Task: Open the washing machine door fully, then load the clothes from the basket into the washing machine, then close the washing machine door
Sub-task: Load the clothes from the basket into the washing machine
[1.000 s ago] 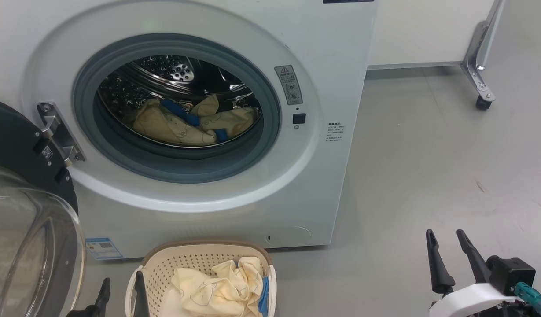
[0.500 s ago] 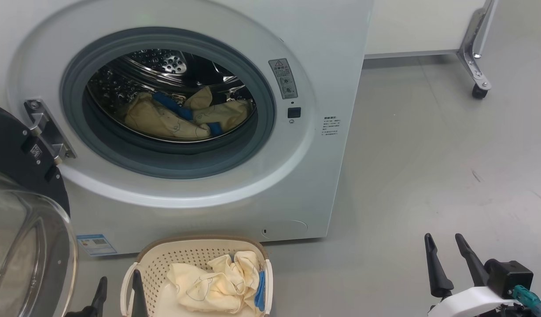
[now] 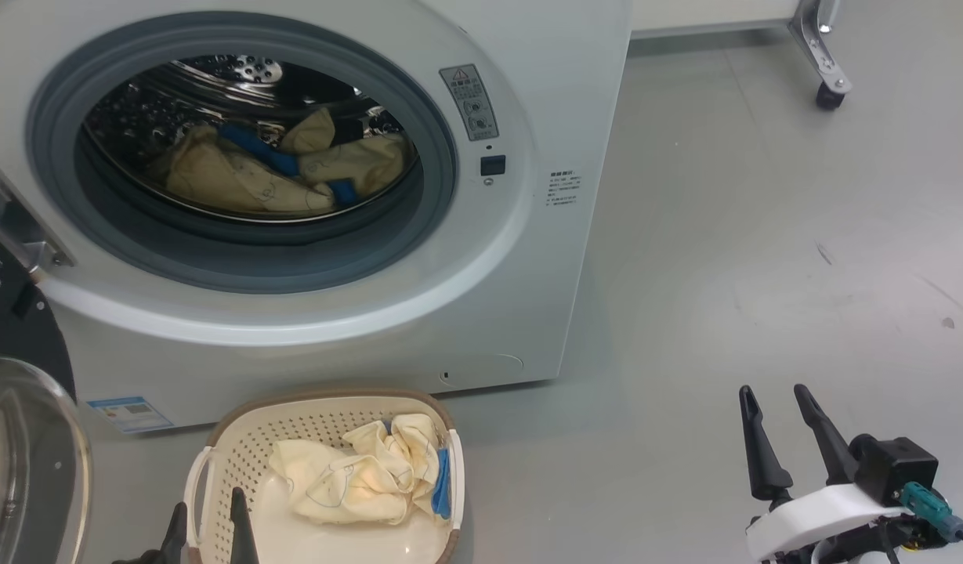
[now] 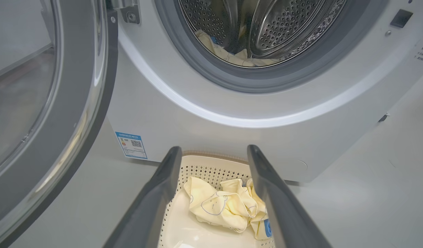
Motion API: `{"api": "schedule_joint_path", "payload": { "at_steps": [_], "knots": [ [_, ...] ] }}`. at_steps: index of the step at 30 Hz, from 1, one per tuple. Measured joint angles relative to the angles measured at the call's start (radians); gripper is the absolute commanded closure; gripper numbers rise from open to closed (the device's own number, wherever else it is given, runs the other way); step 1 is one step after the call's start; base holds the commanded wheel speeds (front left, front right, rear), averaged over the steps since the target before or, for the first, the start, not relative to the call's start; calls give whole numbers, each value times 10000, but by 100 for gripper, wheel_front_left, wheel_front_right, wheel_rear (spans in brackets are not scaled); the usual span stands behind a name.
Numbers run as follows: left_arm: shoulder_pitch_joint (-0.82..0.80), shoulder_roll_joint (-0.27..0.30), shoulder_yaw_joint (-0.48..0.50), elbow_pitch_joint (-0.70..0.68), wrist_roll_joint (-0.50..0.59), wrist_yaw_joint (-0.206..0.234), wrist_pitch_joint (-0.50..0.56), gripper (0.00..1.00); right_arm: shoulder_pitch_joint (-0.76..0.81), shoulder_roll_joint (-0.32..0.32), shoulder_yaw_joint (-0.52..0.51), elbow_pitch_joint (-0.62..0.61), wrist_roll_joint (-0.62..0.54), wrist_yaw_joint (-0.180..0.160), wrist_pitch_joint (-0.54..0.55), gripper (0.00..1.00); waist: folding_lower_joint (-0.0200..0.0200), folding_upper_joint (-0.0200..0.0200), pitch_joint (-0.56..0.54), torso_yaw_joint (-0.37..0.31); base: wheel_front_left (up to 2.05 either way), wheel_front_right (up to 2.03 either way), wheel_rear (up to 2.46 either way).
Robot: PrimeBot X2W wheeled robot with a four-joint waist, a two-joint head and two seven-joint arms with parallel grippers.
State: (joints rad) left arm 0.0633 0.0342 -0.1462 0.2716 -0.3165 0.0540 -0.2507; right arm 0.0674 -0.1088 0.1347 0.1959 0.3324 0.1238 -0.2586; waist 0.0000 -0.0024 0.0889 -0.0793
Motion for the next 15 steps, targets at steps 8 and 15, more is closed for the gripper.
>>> {"api": "schedule_joint_path", "payload": {
  "at_steps": [8,15],
  "knots": [
    [-628,0,19,228,-418,-205,272,0,-616,134,82,-146,0,0,-2,0,0,0,887,-480,0,0,0],
    [-1242,0,50,617,-798,-339,876,0,-1149,182,127,-226,2,0,-2,0,0,0,1705,-971,0,0,0]
  ]
}}
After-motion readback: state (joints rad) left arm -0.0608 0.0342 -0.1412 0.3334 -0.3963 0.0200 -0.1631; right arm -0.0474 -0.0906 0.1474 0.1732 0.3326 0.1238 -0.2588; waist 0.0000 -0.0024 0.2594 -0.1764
